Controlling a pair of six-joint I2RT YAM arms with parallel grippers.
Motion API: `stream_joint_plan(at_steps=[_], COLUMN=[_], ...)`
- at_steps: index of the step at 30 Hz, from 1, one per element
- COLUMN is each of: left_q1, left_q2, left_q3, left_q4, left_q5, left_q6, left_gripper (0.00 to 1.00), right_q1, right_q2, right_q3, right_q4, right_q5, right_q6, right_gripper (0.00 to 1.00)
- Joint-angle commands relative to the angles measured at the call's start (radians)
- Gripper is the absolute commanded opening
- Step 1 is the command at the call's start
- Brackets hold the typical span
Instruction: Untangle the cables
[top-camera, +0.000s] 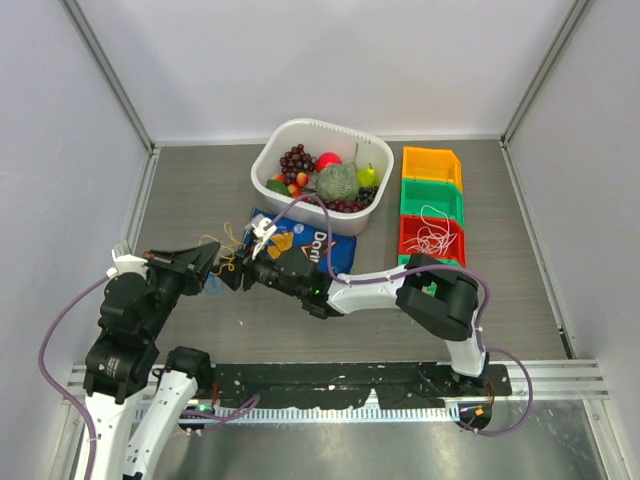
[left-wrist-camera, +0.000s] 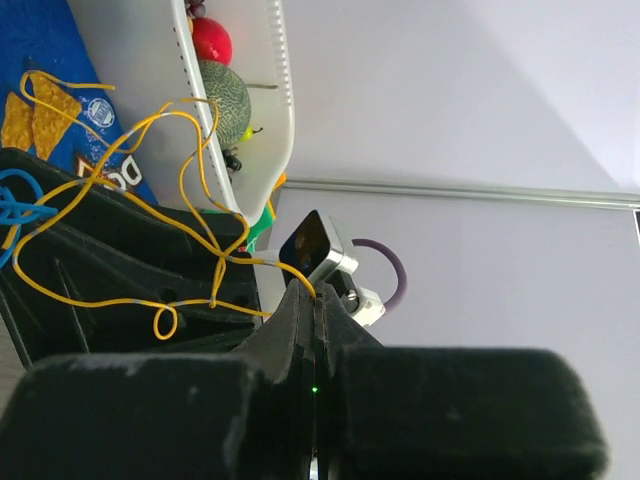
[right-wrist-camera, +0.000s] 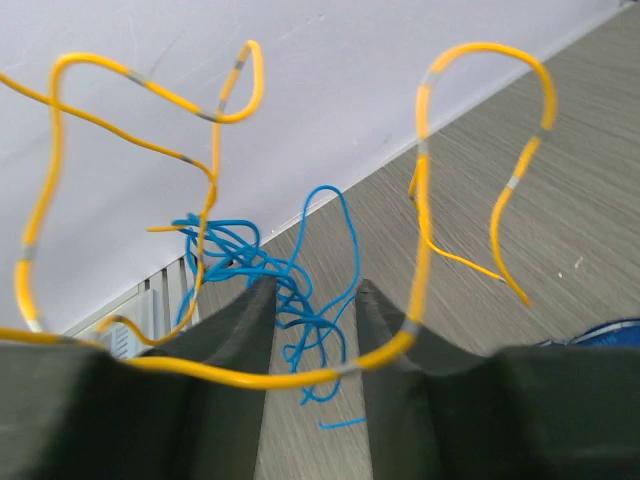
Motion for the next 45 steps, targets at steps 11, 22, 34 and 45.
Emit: stream_joint_plan(at_steps=[11, 22, 34, 45], left_q1=[0.003, 0.003, 0.003, 0.003], left_q2=[0.045, 0.134, 0.136, 0.237], left_q3=[0.078, 0.252, 0.209, 0.055], left_q4=[0.106, 0.068, -0.064, 0.198], left_q5=[0.010, -0.111, -0.164, 0.293], left_q6=[0.115, 0.375, 0.588, 0.596], left_gripper=[0.00, 0.00, 0.00, 0.00], right_q1=[0.006, 0.005, 0.003, -0.011], right_q2=[0.057, -0.033, -0.333, -0.676], right_q3=[-0.005, -0.227, -0.296, -0.416], right_q4=[0.076, -0.120, -0.522, -0.449], right_q5=[-0.044, 0.039, 0.140, 0.031], right_q6=[0.079, 0.089, 0.006, 0.000], right_gripper=[0.01, 0.19, 0.61, 0.60])
